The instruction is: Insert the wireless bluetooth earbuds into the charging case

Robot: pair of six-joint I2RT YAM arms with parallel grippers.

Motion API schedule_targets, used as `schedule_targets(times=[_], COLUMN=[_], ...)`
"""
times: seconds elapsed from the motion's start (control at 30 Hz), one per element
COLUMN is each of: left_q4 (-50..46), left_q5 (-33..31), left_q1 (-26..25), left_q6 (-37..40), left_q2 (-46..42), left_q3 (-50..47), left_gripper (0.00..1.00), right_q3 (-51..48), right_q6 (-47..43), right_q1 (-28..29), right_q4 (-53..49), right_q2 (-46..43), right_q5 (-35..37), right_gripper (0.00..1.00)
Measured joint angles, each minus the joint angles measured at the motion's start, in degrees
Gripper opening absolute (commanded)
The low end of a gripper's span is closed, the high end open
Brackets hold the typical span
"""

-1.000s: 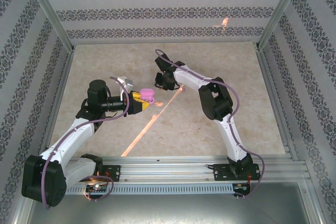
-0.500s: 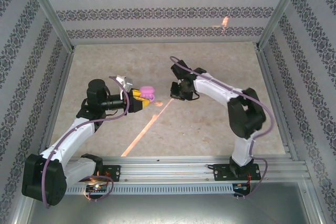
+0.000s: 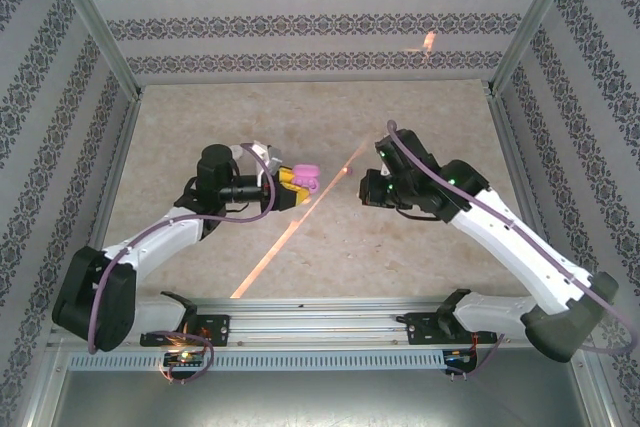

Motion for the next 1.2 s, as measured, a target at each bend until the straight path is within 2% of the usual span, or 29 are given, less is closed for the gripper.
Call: schedule_targets(times=[0.3, 0.63, 1.2], left_q4=[1.4, 1.3, 0.9], left_q5=[-2.5, -3.4, -3.5], left_q1=[-2.0, -3.1, -3.3], left_q6=[2.0, 3.3, 4.5], left_q2=[2.0, 2.0, 2.0], left_q3=[1.7, 1.9, 2.5], left_gripper=[0.21, 0.21, 0.21], right_q3=[6.2, 11.9, 13.5], right_q6=[1.4, 1.5, 1.6], right_q1=[4.7, 4.8, 4.9], right_q4=[-1.0, 3.3, 6.1], right_q2=[3.1, 10.0, 14.8], right_q5=[-0.1, -2.5, -5.7], right_gripper=[0.09, 0.09, 0.09])
